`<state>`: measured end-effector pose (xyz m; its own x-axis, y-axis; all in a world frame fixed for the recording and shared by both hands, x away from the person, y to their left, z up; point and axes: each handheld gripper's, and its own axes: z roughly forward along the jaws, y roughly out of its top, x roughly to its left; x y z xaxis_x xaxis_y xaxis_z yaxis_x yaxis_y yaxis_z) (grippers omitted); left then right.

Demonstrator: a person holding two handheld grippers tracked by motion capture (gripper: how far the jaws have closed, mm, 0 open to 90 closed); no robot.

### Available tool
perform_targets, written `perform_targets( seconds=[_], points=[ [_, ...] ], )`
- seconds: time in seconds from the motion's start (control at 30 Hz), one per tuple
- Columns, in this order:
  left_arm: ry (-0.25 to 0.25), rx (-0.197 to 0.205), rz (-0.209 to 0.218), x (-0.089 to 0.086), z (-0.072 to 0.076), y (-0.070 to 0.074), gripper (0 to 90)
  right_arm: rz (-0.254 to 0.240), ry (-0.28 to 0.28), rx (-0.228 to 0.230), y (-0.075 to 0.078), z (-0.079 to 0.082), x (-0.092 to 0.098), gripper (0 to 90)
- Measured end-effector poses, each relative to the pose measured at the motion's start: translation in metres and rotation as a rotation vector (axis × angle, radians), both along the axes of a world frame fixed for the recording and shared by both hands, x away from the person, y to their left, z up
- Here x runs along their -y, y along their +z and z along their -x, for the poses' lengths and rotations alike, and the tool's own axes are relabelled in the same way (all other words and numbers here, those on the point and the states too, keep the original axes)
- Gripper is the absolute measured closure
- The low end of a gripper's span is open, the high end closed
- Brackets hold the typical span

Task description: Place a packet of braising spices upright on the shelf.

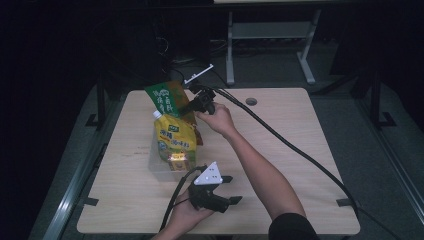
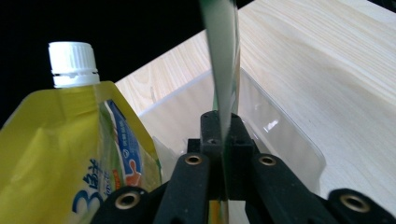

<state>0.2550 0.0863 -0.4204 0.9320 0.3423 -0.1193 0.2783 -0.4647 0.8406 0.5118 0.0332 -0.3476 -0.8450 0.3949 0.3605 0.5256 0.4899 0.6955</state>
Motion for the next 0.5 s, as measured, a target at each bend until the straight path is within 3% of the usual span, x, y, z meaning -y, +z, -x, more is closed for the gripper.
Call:
perform_targets(
  seconds=[0.17,0.3,0.43,0.5],
  points=[
    [0.001,0.004,-0.001,-0.001,0.000,0.001,31.0,-0.055,0.024,0.000,0.003,0.005,0.000,89.9],
    [-0.002,0.009,-0.005,0.000,0.001,0.001,31.0,-0.112,0.042,0.041,0.008,0.014,-0.002,89.9],
    [0.001,0.010,-0.002,-0.001,0.002,0.002,30.9,-0.168,0.027,0.062,0.010,0.013,-0.003,90.0],
    [0.002,0.007,-0.002,-0.002,0.001,0.001,30.9,-0.171,0.022,0.068,0.007,0.012,-0.003,90.0]
  ],
)
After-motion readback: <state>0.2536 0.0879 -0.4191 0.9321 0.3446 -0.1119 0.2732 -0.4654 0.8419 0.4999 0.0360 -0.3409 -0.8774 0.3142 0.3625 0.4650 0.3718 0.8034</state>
